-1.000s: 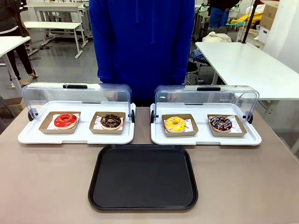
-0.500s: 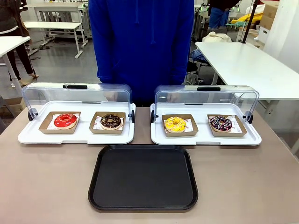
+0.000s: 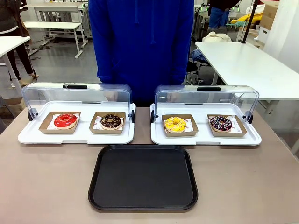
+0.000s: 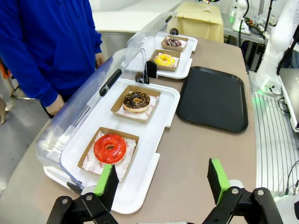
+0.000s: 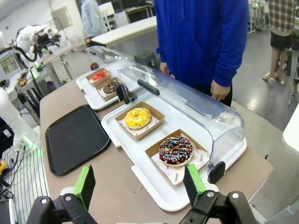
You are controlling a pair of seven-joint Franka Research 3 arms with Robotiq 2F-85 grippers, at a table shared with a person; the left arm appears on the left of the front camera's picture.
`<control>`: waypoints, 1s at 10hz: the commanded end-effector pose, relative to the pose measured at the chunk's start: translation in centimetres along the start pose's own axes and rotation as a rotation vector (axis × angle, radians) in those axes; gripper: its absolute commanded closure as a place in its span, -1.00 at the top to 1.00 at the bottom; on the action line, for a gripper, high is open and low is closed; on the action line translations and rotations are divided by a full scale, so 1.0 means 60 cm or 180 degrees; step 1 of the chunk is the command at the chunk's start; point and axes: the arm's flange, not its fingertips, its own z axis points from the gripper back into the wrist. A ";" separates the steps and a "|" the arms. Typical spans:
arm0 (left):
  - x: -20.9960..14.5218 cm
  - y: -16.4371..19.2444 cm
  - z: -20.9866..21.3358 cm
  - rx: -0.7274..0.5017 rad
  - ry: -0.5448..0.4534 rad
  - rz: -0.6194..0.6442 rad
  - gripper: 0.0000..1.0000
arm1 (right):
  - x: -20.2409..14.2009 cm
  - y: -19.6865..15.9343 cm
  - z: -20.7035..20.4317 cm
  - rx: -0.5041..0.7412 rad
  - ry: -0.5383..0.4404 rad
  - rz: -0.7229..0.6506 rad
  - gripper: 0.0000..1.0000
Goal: Move the third donut from the left to the tray.
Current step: Pick up the Paper togo box containing the Donut indicated by the person and place it on the Handle tray.
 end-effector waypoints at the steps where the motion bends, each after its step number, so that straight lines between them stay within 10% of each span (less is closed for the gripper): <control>1: 0.001 -0.003 0.002 -0.0031 -0.0008 -0.0034 1.00 | 0.004 0.000 0.000 0.0013 -0.0056 0.0040 1.00; 10: 0.001 -0.003 0.002 -0.0031 -0.0008 -0.0034 1.00 | 0.004 0.000 0.000 0.0013 -0.0056 0.0040 1.00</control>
